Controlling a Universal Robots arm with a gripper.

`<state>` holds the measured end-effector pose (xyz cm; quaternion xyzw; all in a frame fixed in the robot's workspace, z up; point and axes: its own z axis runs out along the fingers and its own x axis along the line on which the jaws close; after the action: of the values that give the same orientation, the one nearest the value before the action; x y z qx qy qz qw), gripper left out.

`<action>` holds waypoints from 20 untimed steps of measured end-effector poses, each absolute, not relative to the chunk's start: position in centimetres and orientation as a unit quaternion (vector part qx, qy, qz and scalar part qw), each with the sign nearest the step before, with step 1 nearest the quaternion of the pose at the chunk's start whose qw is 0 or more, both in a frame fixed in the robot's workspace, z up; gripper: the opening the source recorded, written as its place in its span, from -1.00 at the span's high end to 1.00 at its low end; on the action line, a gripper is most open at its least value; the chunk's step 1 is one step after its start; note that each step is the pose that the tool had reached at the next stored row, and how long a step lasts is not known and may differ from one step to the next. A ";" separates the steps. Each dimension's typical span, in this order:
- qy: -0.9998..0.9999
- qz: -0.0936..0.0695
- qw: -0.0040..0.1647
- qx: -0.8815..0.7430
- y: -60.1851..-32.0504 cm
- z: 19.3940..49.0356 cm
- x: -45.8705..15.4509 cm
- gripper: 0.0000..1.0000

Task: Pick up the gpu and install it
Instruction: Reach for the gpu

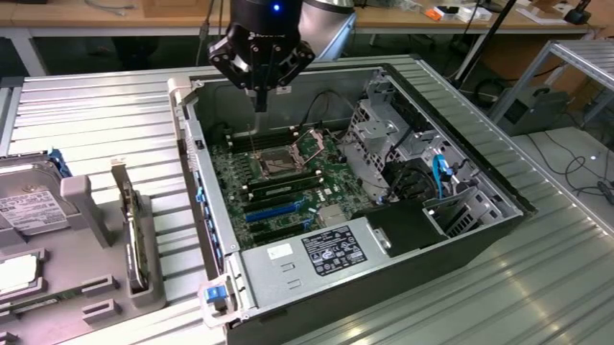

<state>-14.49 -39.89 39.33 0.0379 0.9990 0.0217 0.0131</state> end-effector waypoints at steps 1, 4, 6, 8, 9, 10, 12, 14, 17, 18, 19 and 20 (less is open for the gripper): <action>0.999 0.022 0.013 0.038 -39.9 39.3 -14.5 0.80; 0.999 0.022 0.013 0.038 -39.9 39.3 -14.5 0.80; 0.999 0.022 0.013 0.038 -39.9 39.3 -14.5 0.80; 0.999 0.022 0.013 0.038 -39.9 39.3 -14.6 0.80; 0.999 0.022 0.013 0.038 -39.9 39.3 -14.6 0.80; 0.999 0.022 0.013 0.038 -39.9 39.3 -14.6 0.80; 0.999 0.022 0.013 0.038 -39.9 39.3 -14.7 0.80; 0.999 0.022 0.013 0.038 -39.9 39.3 -14.8 0.80; 0.999 0.022 0.013 0.038 -39.9 39.3 -15.0 0.80; 0.999 0.022 0.013 0.038 -39.9 39.3 -15.1 0.80; 0.999 0.022 0.013 0.038 -39.9 39.3 -15.1 0.80; 0.999 0.022 0.013 0.038 -39.9 39.3 -15.2 0.80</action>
<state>-15.25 -39.90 39.33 0.0379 0.9990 0.0217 0.0131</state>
